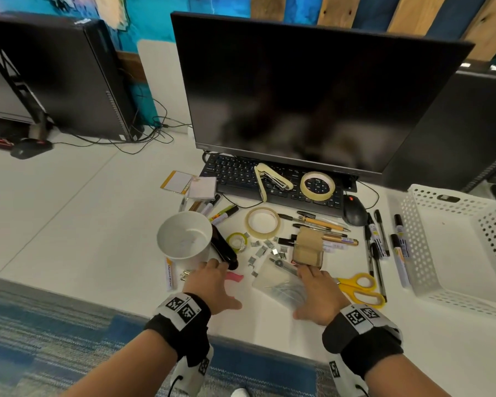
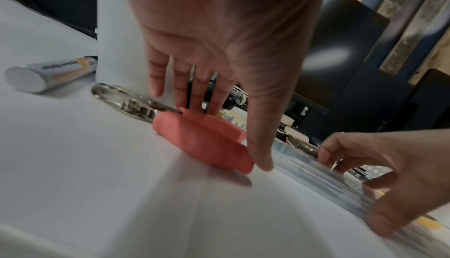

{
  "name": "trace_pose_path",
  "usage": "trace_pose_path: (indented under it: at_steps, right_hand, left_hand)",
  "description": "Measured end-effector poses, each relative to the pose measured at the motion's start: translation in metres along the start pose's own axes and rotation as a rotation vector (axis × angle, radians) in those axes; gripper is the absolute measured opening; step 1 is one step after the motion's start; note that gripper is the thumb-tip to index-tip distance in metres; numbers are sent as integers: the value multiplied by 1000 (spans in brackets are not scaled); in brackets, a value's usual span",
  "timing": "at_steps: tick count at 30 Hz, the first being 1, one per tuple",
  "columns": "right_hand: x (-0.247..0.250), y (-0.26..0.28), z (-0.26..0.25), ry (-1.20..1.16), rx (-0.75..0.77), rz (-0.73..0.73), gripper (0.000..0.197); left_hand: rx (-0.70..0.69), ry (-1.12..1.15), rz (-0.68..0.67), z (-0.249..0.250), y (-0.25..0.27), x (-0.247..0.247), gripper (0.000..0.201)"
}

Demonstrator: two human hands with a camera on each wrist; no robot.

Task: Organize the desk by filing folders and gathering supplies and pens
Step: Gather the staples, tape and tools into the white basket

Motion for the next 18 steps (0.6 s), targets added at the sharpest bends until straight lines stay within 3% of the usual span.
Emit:
trace_pose_path:
  at_steps: [5,10,18]
  right_hand:
    - [-2,3,2,-38,-3,27,93]
    - [-1,9,5,-35,0,25,91]
    - [8,27,23,-133,-1,3,84]
  left_hand:
    - [-37,-70,-138,-3,3,-2,97]
    - [-80,-139,-115,-4,5,2,72]
    - [-123,-86,-227,27,0,4,71]
Point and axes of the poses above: each hand's wrist, its own y-axis away from the middle knuckle, its own x-axis out of the back of the hand, z = x × y, the point moved 3 cm from there along -y, towards the middle knuckle, and after that the axes turned 14 degrees about -x, right-handed, at the moved point
